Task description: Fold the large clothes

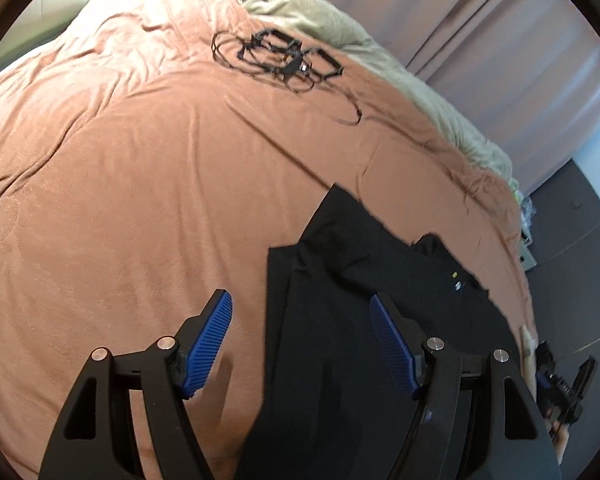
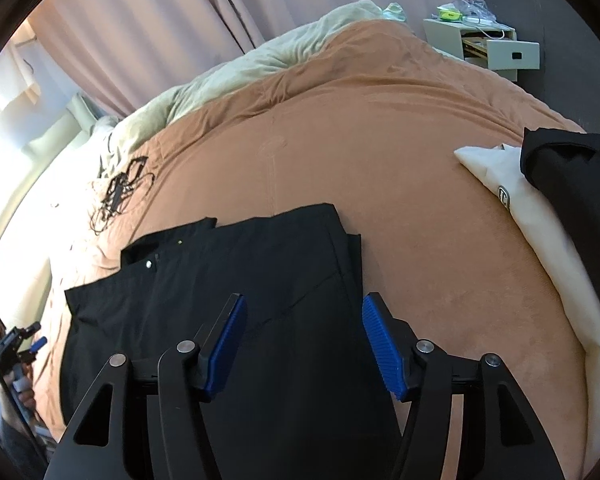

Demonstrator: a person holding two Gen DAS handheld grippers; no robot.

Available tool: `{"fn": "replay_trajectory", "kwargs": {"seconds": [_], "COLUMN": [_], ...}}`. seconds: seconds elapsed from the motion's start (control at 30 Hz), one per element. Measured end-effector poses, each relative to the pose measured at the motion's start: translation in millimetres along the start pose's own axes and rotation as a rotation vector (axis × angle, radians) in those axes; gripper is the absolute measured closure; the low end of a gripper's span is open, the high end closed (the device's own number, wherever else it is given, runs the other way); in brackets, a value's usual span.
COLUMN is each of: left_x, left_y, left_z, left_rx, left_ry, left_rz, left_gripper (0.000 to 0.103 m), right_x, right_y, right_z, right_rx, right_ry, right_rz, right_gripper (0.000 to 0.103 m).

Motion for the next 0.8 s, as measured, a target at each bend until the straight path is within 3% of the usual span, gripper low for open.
{"fn": "replay_trajectory", "kwargs": {"seconds": [0.2,0.3,0.37,0.47,0.5,0.53,0.57,0.63,0.8], "left_x": [-5.7,-4.0,-2.9,2.6,4.9,7.9,11.2,19.4,45.9], "left_y": [-24.5,-39.8,-46.6,-61.6,-66.7,-72.1,-75.6,-77.1,-75.3], "left_z": [3.1,-0.5,-1.6,-2.7,-3.1,-4.1,-6.2,-11.8,-32.9], "left_rx": [-0.066,-0.082,-0.082,-0.103,-0.111,-0.117,-0.115,-0.095,-0.045], "left_ry": [-0.012,-0.030,-0.037,-0.067,-0.082,-0.098,-0.110,-0.140,-0.195], "left_rz": [-0.004,-0.017,-0.010,-0.019,-0.023,-0.030,-0.037,-0.045,-0.047], "left_gripper": [0.031,0.037,0.042,0.060,0.077,0.090,0.093,0.097,0.098], "right_x": [3.0,7.2,9.3,7.7,6.6,5.7,5.6,6.1,9.6], "right_y": [-21.0,-35.9,-46.5,-58.6,-62.8,-66.4,-68.2,-66.0,-47.8], "right_z": [0.9,-1.4,-2.7,-2.3,-2.4,-2.2,-2.4,-5.2,-10.3], "right_rx": [-0.068,-0.100,-0.123,-0.145,-0.151,-0.160,-0.164,-0.136,-0.067], "right_ry": [0.015,0.019,0.020,0.047,0.064,0.076,0.083,0.097,0.097], "right_rz": [0.039,0.061,0.067,0.083,0.097,0.107,0.115,0.119,0.132], "right_gripper": [0.043,0.043,0.043,0.045,0.061,0.085,0.094,0.099,0.101]}}
Point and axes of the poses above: each gripper's, at about its wrist camera, not at the fingertips, and y roughly against the way its jaws point, x to its right, z to its underside, the point moved 3 cm from there along -y, roughly the way its jaws point, and after that the axes turned 1 degree about -z, right-handed, at the moved point
